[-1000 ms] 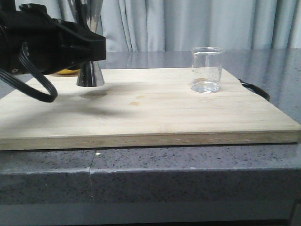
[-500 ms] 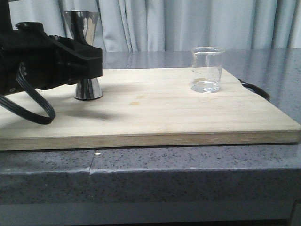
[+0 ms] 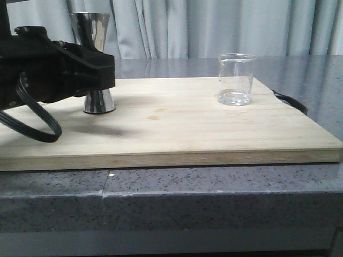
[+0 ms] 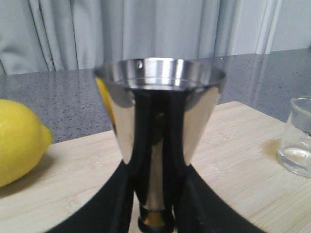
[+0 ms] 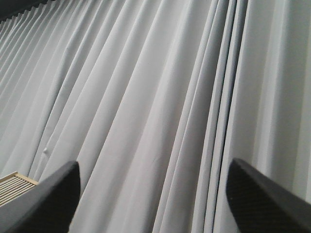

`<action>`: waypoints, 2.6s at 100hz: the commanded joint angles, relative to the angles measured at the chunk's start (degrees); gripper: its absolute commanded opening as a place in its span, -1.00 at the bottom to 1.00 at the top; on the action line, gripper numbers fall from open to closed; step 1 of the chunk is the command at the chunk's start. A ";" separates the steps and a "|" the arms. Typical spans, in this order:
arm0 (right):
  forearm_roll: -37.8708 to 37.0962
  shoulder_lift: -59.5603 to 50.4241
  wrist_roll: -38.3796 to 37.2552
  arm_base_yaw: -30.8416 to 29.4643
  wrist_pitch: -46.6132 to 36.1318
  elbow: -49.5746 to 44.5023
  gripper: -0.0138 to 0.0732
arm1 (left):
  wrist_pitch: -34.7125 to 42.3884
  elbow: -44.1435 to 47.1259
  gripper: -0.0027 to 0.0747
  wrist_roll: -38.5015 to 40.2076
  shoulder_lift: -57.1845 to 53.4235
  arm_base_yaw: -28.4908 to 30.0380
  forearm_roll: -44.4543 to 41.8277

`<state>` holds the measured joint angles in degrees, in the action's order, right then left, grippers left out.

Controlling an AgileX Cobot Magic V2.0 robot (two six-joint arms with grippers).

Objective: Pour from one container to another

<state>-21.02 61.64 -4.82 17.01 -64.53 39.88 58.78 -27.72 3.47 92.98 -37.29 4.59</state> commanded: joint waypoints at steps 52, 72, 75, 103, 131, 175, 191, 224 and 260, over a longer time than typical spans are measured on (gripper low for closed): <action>1.11 -1.24 0.03 -0.28 -2.42 1.79 0.59 | 7.33 -0.83 -0.02 0.40 -1.38 0.09 0.45; 1.11 -1.24 0.03 -0.28 -2.42 1.79 0.59 | 7.90 -0.83 0.20 0.40 -1.38 0.09 0.45; 1.11 -1.24 0.03 -0.28 -2.42 1.79 0.59 | 7.90 -0.83 0.22 0.40 -1.38 0.09 0.45; 1.46 -1.24 0.03 -0.28 -2.42 1.79 0.59 | 5.94 -0.42 0.33 0.40 -1.49 0.09 0.35; 1.46 -1.24 0.03 -0.28 -2.42 1.79 0.59 | 8.08 3.35 0.33 0.40 -1.88 0.09 0.35; 1.50 -1.24 0.03 -0.28 -2.42 1.79 0.59 | 8.58 8.62 0.33 0.40 -8.81 0.09 0.07; 2.11 -1.24 0.03 -0.28 -0.83 1.79 0.59 | 9.74 11.21 0.32 0.40 -14.46 0.09 0.32; 9.28 -5.32 6.68 -2.35 18.66 1.79 0.59 | 2.10 14.04 0.32 -1.31 -39.74 0.09 8.30; 10.42 -23.49 11.84 -5.08 46.15 1.79 0.58 | -38.16 -3.55 0.17 -40.48 -69.46 0.09 32.23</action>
<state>-11.41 43.17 5.31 12.29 -24.61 39.88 27.37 -25.19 -23.97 27.01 -37.29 28.44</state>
